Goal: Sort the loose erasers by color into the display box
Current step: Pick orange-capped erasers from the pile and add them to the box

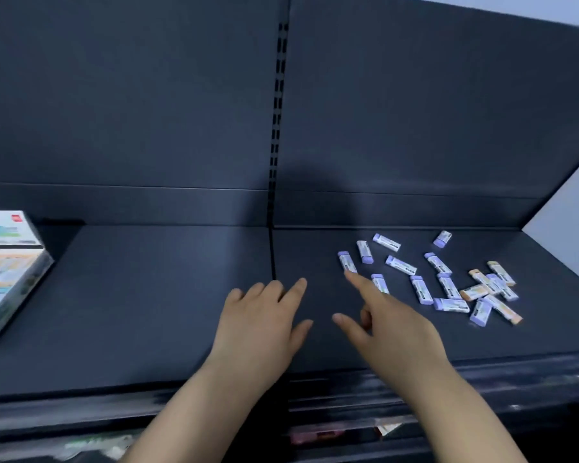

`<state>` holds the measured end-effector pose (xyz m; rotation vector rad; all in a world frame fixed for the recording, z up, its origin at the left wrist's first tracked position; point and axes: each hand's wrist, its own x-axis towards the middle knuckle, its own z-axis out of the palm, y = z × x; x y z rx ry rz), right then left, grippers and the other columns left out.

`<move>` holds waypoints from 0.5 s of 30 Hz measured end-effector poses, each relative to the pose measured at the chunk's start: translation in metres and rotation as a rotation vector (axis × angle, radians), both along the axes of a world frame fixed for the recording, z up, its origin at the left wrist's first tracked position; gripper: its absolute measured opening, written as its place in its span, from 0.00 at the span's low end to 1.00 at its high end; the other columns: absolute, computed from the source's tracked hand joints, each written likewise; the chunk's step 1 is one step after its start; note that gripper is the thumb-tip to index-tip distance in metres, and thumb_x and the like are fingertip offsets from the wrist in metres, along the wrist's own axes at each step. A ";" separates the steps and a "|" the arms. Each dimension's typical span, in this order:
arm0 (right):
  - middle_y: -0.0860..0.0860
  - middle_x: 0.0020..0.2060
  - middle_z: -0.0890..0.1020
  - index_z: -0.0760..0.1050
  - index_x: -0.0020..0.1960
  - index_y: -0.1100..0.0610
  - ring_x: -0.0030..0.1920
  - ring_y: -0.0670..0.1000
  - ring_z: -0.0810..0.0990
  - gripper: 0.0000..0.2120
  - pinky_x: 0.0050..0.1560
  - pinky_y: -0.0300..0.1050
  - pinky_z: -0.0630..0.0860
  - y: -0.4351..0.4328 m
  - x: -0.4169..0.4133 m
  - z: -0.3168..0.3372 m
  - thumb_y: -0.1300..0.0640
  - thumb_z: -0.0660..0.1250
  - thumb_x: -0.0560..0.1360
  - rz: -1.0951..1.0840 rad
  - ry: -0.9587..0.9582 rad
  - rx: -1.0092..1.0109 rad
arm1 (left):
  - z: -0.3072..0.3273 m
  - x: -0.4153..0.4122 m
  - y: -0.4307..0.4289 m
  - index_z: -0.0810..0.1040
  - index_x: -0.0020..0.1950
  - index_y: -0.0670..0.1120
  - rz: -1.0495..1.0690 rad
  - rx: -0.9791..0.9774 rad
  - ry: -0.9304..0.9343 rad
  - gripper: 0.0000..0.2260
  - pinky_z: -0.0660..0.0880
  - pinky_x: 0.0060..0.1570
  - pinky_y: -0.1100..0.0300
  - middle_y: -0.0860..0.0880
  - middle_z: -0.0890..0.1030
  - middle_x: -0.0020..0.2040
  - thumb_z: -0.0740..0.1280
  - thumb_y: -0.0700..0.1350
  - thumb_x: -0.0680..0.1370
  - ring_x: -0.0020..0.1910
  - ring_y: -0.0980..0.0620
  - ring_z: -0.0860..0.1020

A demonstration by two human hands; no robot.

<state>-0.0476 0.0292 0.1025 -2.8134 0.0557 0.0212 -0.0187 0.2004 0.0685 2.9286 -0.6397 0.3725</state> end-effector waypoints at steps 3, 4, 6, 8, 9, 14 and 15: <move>0.40 0.36 0.68 0.48 0.73 0.36 0.41 0.42 0.70 0.28 0.40 0.37 0.70 -0.012 0.009 -0.003 0.38 0.56 0.76 -0.040 0.008 0.014 | 0.001 0.016 -0.010 0.46 0.76 0.55 -0.043 0.010 0.008 0.27 0.62 0.58 0.56 0.54 0.68 0.64 0.49 0.60 0.80 0.62 0.52 0.68; 0.40 0.36 0.68 0.48 0.73 0.36 0.41 0.42 0.70 0.28 0.40 0.38 0.69 -0.015 0.011 -0.003 0.38 0.56 0.76 -0.055 0.015 0.014 | 0.001 0.019 -0.013 0.46 0.76 0.55 -0.060 0.014 0.016 0.27 0.62 0.58 0.57 0.54 0.68 0.64 0.50 0.60 0.80 0.62 0.52 0.68; 0.40 0.36 0.68 0.48 0.72 0.35 0.41 0.42 0.70 0.28 0.39 0.38 0.70 -0.025 0.015 -0.002 0.38 0.56 0.76 -0.092 0.013 0.023 | 0.006 0.029 -0.023 0.47 0.76 0.55 -0.096 0.028 0.028 0.27 0.62 0.58 0.57 0.54 0.68 0.64 0.50 0.60 0.80 0.62 0.52 0.68; 0.41 0.37 0.69 0.49 0.72 0.35 0.41 0.43 0.72 0.28 0.39 0.38 0.71 -0.039 0.018 -0.003 0.38 0.57 0.76 -0.140 0.002 0.040 | 0.008 0.039 -0.034 0.47 0.76 0.55 -0.136 0.031 0.038 0.27 0.62 0.58 0.56 0.53 0.68 0.64 0.50 0.60 0.80 0.62 0.52 0.68; 0.41 0.37 0.70 0.50 0.72 0.35 0.41 0.43 0.73 0.28 0.39 0.38 0.72 -0.047 0.019 -0.004 0.38 0.57 0.76 -0.163 -0.010 0.048 | 0.009 0.042 -0.041 0.48 0.76 0.55 -0.147 0.031 0.044 0.27 0.62 0.58 0.56 0.53 0.69 0.64 0.50 0.60 0.80 0.61 0.51 0.68; 0.42 0.35 0.72 0.51 0.72 0.36 0.39 0.43 0.73 0.28 0.32 0.35 0.64 -0.090 0.023 -0.024 0.38 0.58 0.75 -0.207 -0.041 0.082 | 0.001 0.048 -0.081 0.48 0.76 0.56 -0.191 0.068 0.062 0.26 0.62 0.58 0.55 0.54 0.69 0.62 0.51 0.60 0.80 0.60 0.51 0.68; 0.42 0.35 0.71 0.51 0.72 0.37 0.39 0.43 0.73 0.28 0.33 0.35 0.65 -0.100 0.025 -0.029 0.39 0.58 0.76 -0.197 -0.037 0.075 | -0.002 0.050 -0.090 0.52 0.76 0.56 -0.189 0.079 0.073 0.27 0.64 0.57 0.55 0.54 0.71 0.60 0.54 0.60 0.79 0.58 0.51 0.70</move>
